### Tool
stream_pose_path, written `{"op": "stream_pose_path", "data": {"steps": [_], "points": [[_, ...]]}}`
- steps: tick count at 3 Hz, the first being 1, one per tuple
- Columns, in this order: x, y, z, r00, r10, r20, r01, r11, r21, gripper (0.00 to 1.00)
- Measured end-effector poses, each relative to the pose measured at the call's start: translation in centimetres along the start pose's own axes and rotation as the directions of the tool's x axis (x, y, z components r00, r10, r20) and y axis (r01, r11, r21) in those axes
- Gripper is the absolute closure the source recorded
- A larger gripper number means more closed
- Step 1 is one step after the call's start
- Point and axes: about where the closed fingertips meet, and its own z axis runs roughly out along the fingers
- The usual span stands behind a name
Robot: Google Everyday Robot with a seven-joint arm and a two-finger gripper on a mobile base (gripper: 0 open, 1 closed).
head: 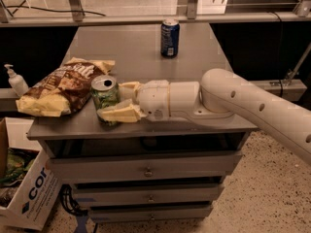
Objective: Move green can near pepsi can
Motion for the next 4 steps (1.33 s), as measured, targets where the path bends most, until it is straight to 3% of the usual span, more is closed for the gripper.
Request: {"op": "stream_pose_path", "data": {"steps": [1,2,4], "points": [[1.4,-2.0,-3.6,0.998,0.055,-0.015,-0.053,0.9934,0.102,1.00],[3.4,-4.7,-8.8,0.992,0.115,-0.051,-0.102,0.9711,0.216,1.00],[3.6,-5.3,-9.8,0.991,0.123,-0.053,-0.107,0.9653,0.238,1.00]]}}
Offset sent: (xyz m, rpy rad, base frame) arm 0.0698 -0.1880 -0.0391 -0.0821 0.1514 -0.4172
